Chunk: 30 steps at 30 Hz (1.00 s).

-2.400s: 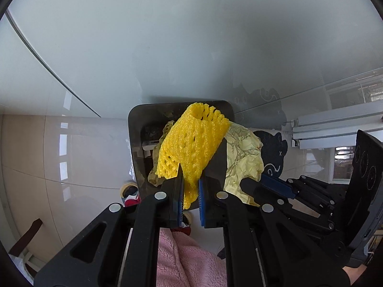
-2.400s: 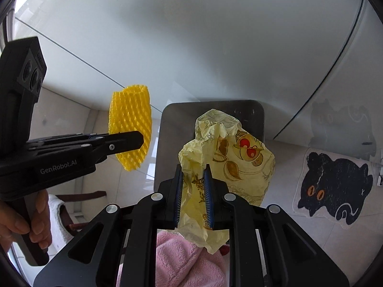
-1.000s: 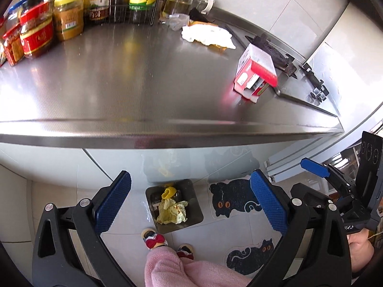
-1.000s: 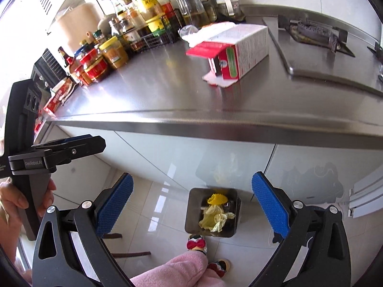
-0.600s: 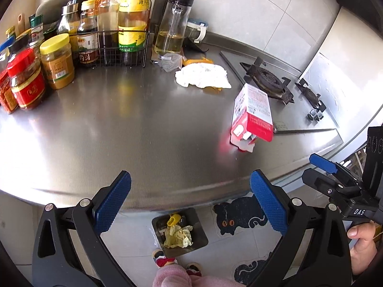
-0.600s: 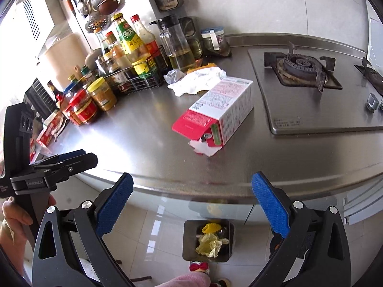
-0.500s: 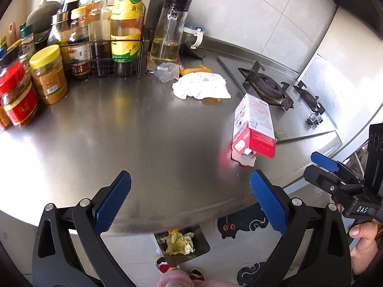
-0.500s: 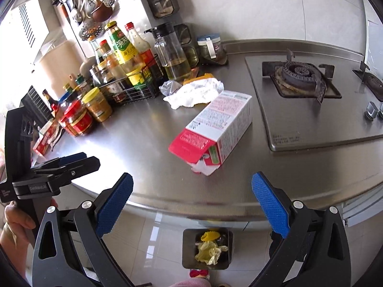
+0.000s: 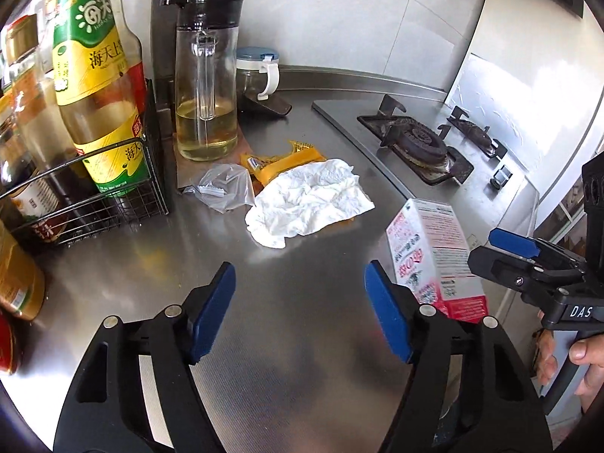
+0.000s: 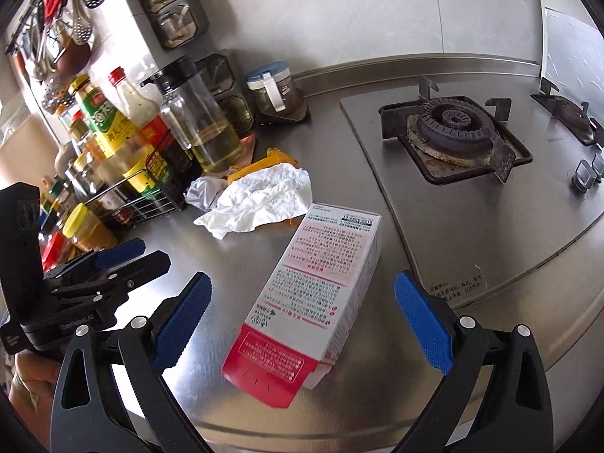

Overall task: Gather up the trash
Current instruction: 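Grasp the white tissue with the left tool while the right tool grasps the white-and-red medicine box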

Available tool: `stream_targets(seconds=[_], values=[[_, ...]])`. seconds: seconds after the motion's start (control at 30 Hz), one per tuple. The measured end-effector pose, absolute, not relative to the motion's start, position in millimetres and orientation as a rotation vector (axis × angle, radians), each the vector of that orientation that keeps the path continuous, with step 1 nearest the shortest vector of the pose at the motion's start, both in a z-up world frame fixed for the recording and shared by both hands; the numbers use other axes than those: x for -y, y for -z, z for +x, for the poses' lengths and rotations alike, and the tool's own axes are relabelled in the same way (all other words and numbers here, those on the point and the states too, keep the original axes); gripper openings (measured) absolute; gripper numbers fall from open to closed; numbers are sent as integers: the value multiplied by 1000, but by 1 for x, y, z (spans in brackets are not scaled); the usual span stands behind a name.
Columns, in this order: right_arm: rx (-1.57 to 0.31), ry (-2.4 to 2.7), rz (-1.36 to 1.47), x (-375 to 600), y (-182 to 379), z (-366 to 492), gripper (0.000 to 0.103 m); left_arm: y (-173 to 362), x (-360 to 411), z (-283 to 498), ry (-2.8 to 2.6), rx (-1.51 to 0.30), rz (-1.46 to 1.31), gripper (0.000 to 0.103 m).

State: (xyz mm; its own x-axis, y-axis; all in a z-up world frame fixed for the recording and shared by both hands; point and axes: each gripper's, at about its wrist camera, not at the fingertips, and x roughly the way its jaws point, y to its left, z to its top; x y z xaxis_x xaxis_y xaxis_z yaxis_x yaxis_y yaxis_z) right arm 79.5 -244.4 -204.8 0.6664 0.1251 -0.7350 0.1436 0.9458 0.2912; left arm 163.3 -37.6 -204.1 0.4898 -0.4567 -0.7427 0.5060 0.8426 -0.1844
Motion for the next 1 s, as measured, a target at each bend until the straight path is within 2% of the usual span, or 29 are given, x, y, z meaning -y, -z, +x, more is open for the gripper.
stream_targets(seconds=[0.13, 0.57, 0.63, 0.67, 0.73, 0.83, 0.87, 1.0], values=[[-874, 34, 332, 241, 213, 92, 94, 213, 43, 187, 620, -901, 66, 61], [-1019, 64, 297, 236, 246, 102, 94, 244, 68, 232, 679, -969, 65, 60], [-1029, 46, 310, 237, 250, 103, 82, 250, 70, 235, 695, -988, 63, 45], [-1030, 47, 304, 236, 250, 103, 79, 253, 71, 235, 703, -1000, 61, 31], [-1027, 35, 286, 233, 249, 103, 75, 256, 73, 234, 708, -1013, 64, 15], [-1022, 26, 280, 233, 248, 100, 70, 260, 74, 232, 709, -1017, 55, 10], [-1017, 25, 285, 234, 247, 99, 69, 260, 74, 230, 710, -1016, 55, 5], [-991, 26, 289, 237, 242, 91, 62, 255, 73, 219, 708, -991, 53, 2]])
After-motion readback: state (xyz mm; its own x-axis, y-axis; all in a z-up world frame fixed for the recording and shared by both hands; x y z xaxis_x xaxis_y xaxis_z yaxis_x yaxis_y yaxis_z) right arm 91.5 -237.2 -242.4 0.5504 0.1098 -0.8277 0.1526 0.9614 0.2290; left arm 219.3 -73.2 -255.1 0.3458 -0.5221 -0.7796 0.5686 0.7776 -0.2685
